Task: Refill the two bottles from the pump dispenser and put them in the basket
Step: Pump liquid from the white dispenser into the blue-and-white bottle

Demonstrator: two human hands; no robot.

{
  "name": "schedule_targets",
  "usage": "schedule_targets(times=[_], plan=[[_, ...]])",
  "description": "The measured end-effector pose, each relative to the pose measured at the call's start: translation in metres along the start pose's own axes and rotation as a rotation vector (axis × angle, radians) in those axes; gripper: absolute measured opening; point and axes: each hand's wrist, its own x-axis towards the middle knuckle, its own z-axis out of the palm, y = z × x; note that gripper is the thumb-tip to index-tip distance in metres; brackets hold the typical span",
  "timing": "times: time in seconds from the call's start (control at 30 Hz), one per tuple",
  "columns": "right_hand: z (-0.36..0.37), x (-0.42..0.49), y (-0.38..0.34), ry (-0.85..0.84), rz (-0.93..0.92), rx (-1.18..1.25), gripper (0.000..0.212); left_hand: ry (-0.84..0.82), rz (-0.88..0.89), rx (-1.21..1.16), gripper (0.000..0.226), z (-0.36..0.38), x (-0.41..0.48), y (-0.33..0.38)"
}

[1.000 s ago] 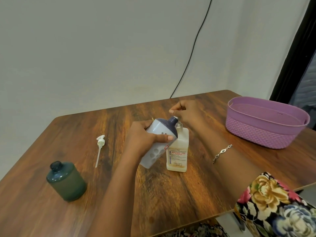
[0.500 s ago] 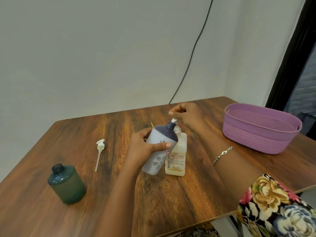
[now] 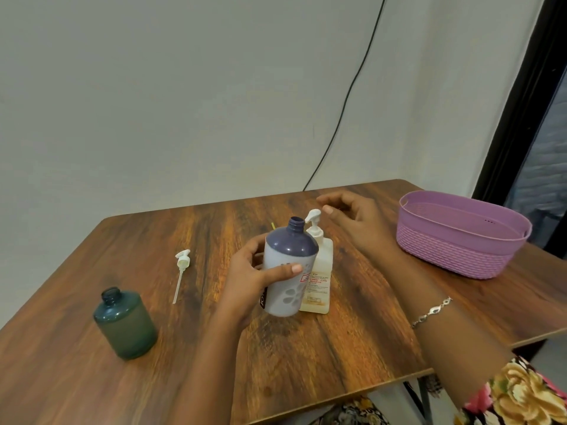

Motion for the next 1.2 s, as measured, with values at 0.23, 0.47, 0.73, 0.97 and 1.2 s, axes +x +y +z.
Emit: schedule_targets(times=[0.23,0.47,0.73,0.97,1.2], plan=[[-0.008,-0.039,0.007,-0.186,-0.004,0.172,0.038,-0.004,0.090,-0.016,0.074,0.016,-0.002,0.003],[-0.010,-0.061,0.027,-0.338,0.104,0.275,0.082,-0.045,0.125,0.028,0.066,0.033,0.004,-0.003],[-0.011,-0.070,0.039,-0.201,0.158,0.277,0.083,-0.060,0.196,0.133,0.076,0.041,0.013,-0.016],[-0.014,-0.072,0.051,-0.196,0.196,0.243,0.088,0.131,0.110,0.356,0.054,0.023,0.051,-0.040],[-0.015,-0.070,0.054,-0.217,0.210,0.208,0.087,-0.154,-0.090,0.380,0.080,0.026,0.076,-0.058]])
